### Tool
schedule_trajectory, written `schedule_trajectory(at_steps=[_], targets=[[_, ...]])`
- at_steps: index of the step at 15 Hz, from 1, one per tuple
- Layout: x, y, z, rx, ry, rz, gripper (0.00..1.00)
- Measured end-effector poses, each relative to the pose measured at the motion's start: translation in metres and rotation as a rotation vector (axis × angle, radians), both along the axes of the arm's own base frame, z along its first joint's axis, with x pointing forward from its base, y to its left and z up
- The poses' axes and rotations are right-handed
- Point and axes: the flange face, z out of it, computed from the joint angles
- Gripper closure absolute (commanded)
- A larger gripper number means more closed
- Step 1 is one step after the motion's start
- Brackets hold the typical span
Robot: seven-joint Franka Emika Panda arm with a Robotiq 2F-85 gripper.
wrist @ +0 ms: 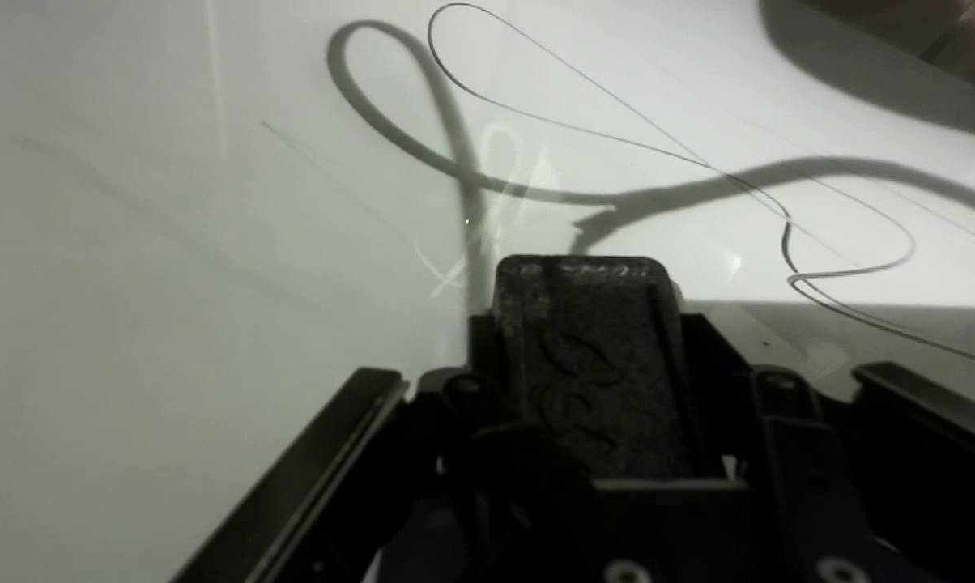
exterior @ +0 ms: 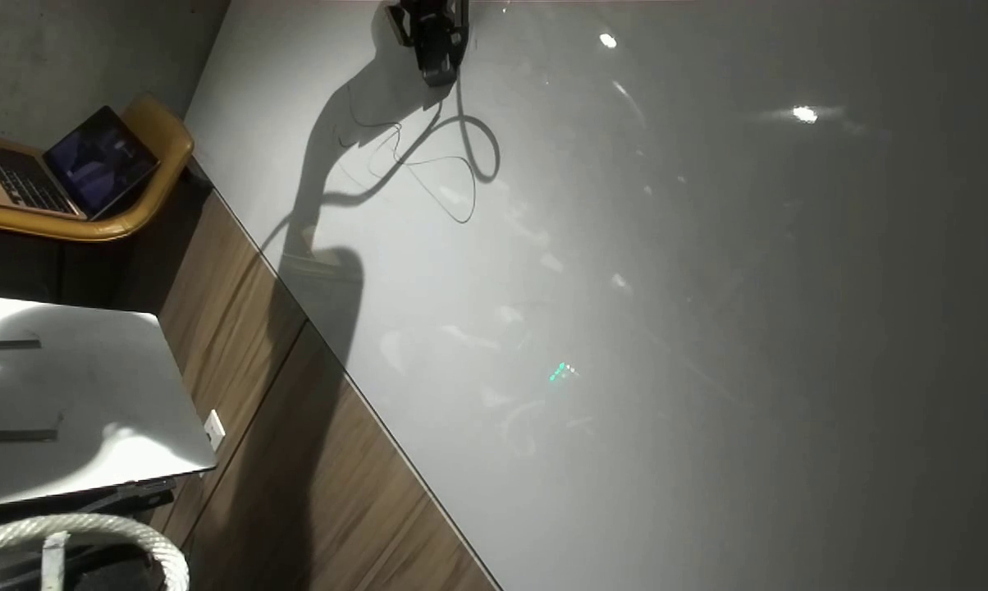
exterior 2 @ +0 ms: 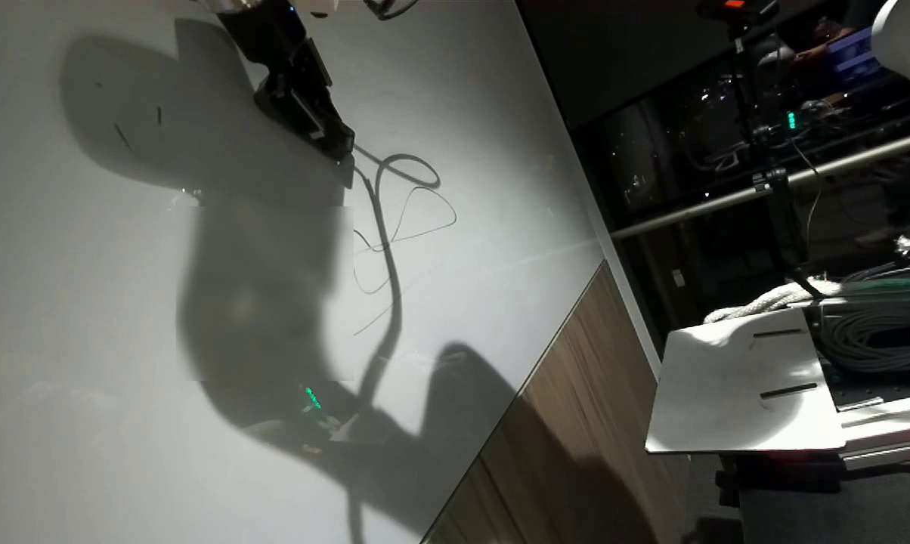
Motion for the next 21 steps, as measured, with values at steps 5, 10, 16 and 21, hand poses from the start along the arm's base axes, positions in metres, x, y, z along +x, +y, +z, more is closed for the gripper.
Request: schedule_trajectory(at_steps=[5,10,16,21], targets=[[0.002,0.0,0.001,-0.001,0.008,-0.008,0.69],[-0.001,-0.056,0.042,-0.003,-0.032,-0.055,0.69],[-0.004,-0.143,0.075,0.055,-0.089,-0.108,0.69],[-0.014,-0.114,0.019,0.197,-0.02,-0.064,0.69]])
